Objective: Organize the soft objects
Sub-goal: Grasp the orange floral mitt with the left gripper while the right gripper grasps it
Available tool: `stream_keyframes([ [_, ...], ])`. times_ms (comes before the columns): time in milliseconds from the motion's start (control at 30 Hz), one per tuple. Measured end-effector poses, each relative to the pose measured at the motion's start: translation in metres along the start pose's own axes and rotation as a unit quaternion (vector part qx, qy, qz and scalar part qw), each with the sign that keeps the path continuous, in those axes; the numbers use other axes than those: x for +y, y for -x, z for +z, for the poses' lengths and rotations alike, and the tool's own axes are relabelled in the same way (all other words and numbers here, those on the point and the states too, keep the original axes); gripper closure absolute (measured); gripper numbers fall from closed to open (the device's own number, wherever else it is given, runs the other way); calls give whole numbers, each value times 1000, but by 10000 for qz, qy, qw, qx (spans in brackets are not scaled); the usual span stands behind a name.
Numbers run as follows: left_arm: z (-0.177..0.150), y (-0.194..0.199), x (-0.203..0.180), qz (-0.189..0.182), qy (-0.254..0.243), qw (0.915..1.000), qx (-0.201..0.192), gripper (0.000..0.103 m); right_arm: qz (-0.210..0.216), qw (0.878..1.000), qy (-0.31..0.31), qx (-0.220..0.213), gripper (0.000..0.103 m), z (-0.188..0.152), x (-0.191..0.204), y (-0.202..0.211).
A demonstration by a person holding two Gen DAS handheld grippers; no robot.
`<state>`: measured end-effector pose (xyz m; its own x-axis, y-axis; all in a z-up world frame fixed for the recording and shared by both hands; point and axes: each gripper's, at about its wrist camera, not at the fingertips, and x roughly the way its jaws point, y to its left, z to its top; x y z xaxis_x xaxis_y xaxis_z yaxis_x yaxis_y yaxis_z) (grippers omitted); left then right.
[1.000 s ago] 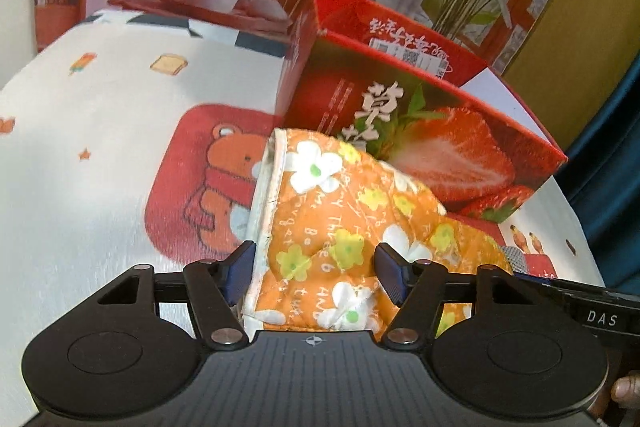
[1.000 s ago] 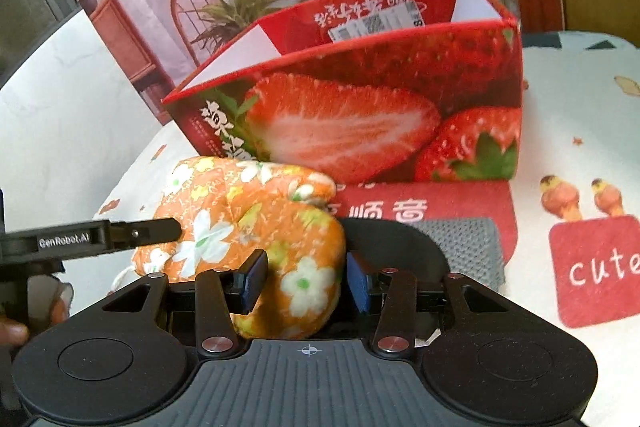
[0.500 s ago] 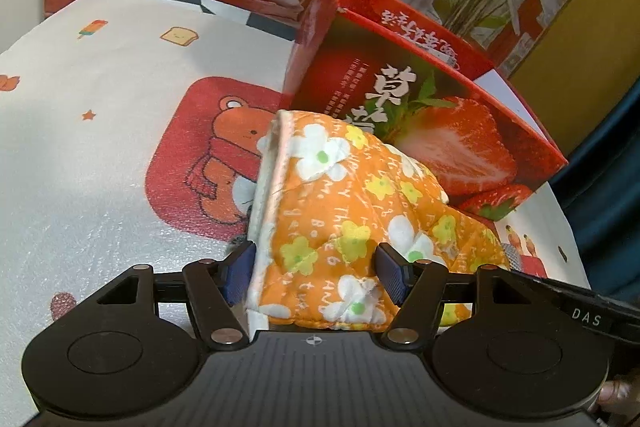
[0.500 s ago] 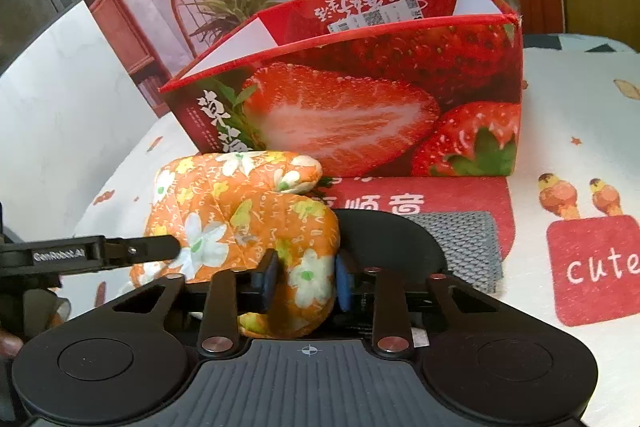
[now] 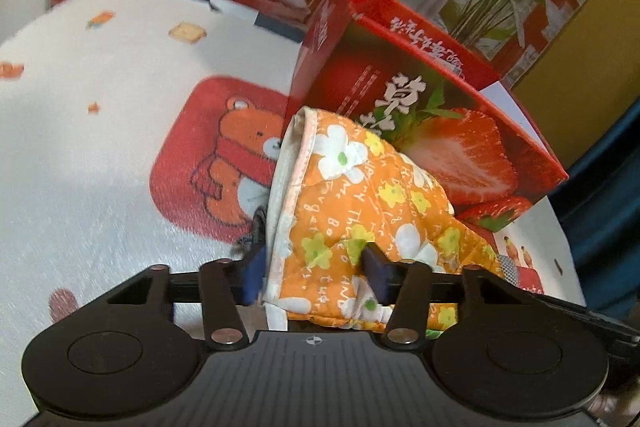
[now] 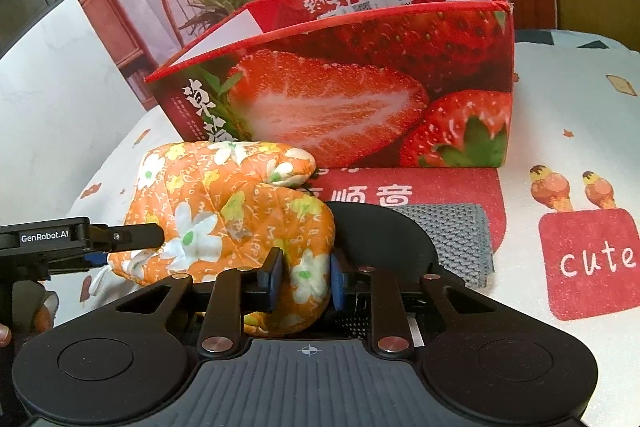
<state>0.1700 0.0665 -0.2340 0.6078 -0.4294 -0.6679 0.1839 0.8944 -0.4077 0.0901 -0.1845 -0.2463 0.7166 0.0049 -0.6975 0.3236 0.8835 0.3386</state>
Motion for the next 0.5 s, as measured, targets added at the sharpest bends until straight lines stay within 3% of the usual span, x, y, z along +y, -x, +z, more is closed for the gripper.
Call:
stream_keyframes([
  [67,2,4,-4,56,-162,9998,-72,66,0,10000,29,-14,82,0,1,1],
  [133,5,9,-7,70,-281,9995,-129,70,5,10000,76,-37,83,1,2,4],
  [500,5,33,-29,8,-770,9962,-415,82,-63,9989,319,-330,90,8,8,21],
])
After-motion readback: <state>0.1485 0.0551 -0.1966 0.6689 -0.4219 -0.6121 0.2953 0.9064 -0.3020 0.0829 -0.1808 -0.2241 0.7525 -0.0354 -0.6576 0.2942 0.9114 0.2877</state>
